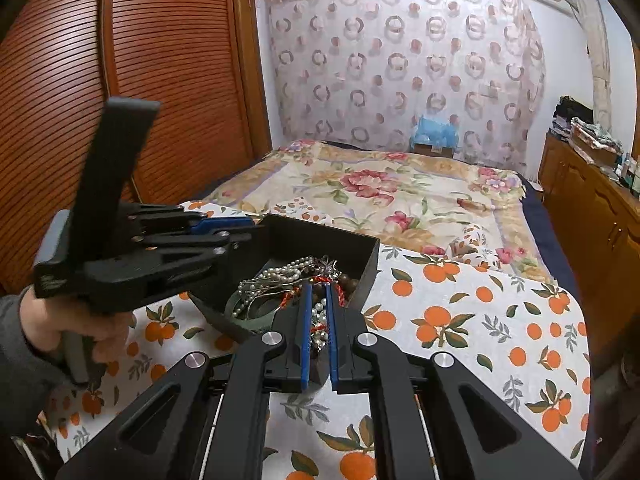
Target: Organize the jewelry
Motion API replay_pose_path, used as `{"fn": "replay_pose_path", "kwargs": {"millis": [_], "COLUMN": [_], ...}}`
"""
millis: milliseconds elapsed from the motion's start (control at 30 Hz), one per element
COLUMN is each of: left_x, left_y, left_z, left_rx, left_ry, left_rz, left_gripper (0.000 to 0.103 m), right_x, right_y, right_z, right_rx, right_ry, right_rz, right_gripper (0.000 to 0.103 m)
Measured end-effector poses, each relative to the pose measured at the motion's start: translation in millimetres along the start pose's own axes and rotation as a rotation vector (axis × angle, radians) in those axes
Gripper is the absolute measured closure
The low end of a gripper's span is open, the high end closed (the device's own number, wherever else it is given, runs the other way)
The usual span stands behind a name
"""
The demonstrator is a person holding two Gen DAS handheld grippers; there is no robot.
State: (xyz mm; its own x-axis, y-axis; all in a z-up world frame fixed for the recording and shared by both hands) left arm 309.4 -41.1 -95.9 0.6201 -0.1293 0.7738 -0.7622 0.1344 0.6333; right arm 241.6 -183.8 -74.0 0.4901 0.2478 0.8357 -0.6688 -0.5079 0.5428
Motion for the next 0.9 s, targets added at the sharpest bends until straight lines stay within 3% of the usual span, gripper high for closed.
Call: {"fn": "replay_pose_path", "kwargs": {"millis": [267,333,433,500,567,600,667,767,900], "left_x": [0,2,1,-1,-4,-5,-9,-15,-20], "left_y": [-9,-6,2,8,18,22,31,45,61], "left_z": [-8,-8,-9,-10,-12,-13,-15,-17,-16], "left_rx": [0.009,0.01,0.018,0.021,0.026,0.032,0.043,0.059,0.062], "left_ry": [0.029,0.033,0.03,0.039,0.049,0.05,0.049,0.049,0.059], "left_rz": [-0.012,-0.003,0.01,0.014,0.031,0.038,0.05,0.069,0.091], "left_gripper": [0.086,0.067,0.062,0.053,0.036,0.033,0.023,0.01,0.008], "right_x": [-6,-7,-9,-10,-11,-11,-10,-10,-11], "right_y": [3,4,3,2,2,3,4,5,8], "right_z": [3,4,6,7,10,11,14,17,19], "right_rx": [-0.01,-0.012,-0.027,-0.036,-0.047,-0.057,-0.074,-0.099,-0.119], "right_ry": [-0.016,-0.021,-0.026,-0.034,-0.044,-0.049,-0.057,-0.069,-0.078], "right_rz": [0.0,0.001,0.002,0.003,0.005,0.009,0.018,0.029,0.038], "right_gripper": [0.095,0.095,0.095,0.095,0.093,0.088,0.057,0.043,0.029]}}
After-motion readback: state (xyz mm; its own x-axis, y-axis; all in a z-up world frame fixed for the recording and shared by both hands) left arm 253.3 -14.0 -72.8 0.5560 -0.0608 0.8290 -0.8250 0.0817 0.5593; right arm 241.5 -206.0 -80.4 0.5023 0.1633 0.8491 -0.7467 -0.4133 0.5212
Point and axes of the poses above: each gripper's, at about its wrist camera, not at the fingertips, and y roughly against the way its jaws point, z to its right, x to its top, the point moved 10 cm from there along -y, roughly the way its jaws point, and after that the axes turned 3 degrees about z, right-handed, at the moved point
